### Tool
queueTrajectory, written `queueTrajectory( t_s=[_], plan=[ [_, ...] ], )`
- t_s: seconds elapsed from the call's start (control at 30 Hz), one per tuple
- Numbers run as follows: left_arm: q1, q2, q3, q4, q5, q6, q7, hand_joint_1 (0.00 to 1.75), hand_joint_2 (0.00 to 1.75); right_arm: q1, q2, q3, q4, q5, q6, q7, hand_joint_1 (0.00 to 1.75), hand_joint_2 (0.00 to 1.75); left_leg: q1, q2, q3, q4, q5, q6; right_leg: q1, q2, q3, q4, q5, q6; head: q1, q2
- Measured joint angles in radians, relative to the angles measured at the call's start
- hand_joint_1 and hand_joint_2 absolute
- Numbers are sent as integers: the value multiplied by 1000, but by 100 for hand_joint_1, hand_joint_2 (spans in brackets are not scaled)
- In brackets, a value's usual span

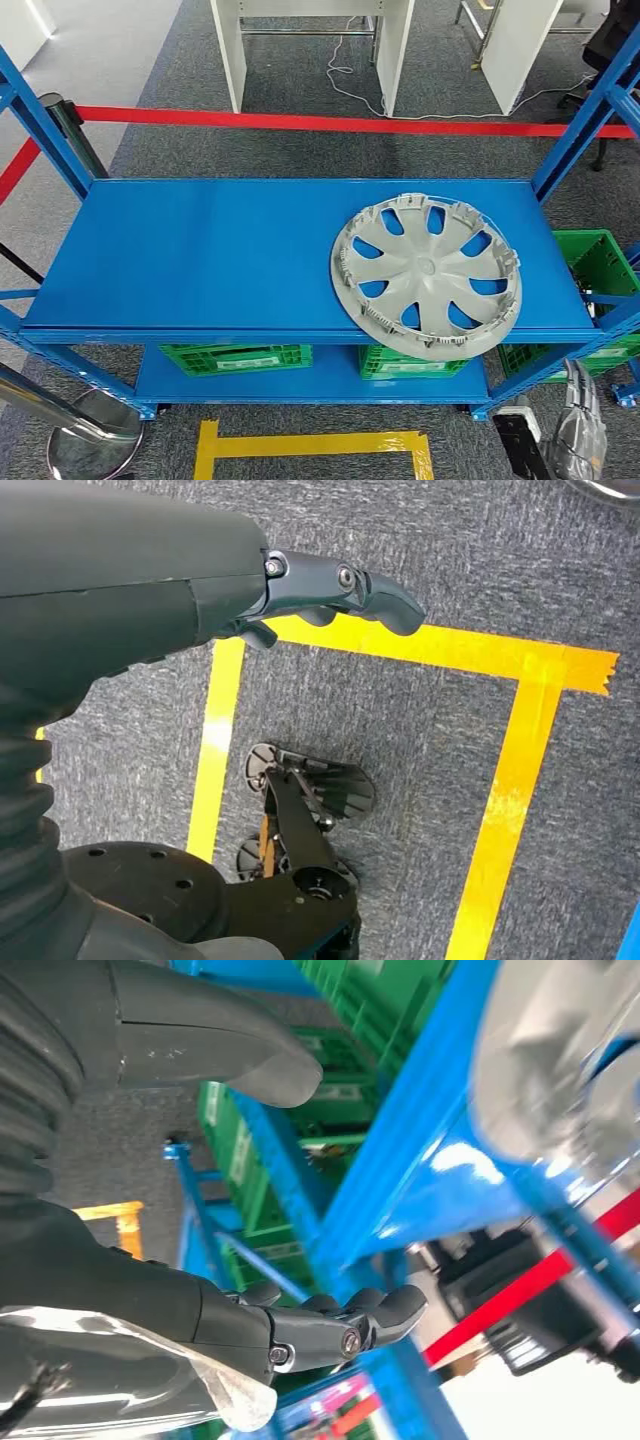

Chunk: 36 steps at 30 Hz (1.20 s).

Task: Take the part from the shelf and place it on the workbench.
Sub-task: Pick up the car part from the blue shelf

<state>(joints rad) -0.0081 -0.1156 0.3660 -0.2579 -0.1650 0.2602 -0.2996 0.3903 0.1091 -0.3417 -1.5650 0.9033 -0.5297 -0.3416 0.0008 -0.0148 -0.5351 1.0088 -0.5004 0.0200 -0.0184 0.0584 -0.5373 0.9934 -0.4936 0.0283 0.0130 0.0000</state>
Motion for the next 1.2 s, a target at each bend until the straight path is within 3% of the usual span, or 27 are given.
queueTrajectory(
  t_s=[0.07, 0.9, 1.2],
  plan=[
    [-1, 0, 0, 1, -3, -1, 0, 0, 175, 0, -17, 25, -8, 10, 3, 21, 0, 175, 0, 0, 0, 0, 0, 0, 0, 0, 0, 0, 0, 0, 0, 0],
    [-31, -5, 13, 11, -120, -52, 14, 0, 175, -89, -454, 633, -143, 265, 182, 546, 0, 175, 0, 0, 0, 0, 1, 0, 0, 0, -1, 0, 0, 0, 0, 0],
    [-50, -6, 15, 19, -170, -71, 17, 0, 175, -135, -590, 818, -202, 420, 260, 719, 0, 175, 0, 0, 1, 0, 1, 0, 0, 0, 0, 0, 1, 0, 0, 0]
  ],
)
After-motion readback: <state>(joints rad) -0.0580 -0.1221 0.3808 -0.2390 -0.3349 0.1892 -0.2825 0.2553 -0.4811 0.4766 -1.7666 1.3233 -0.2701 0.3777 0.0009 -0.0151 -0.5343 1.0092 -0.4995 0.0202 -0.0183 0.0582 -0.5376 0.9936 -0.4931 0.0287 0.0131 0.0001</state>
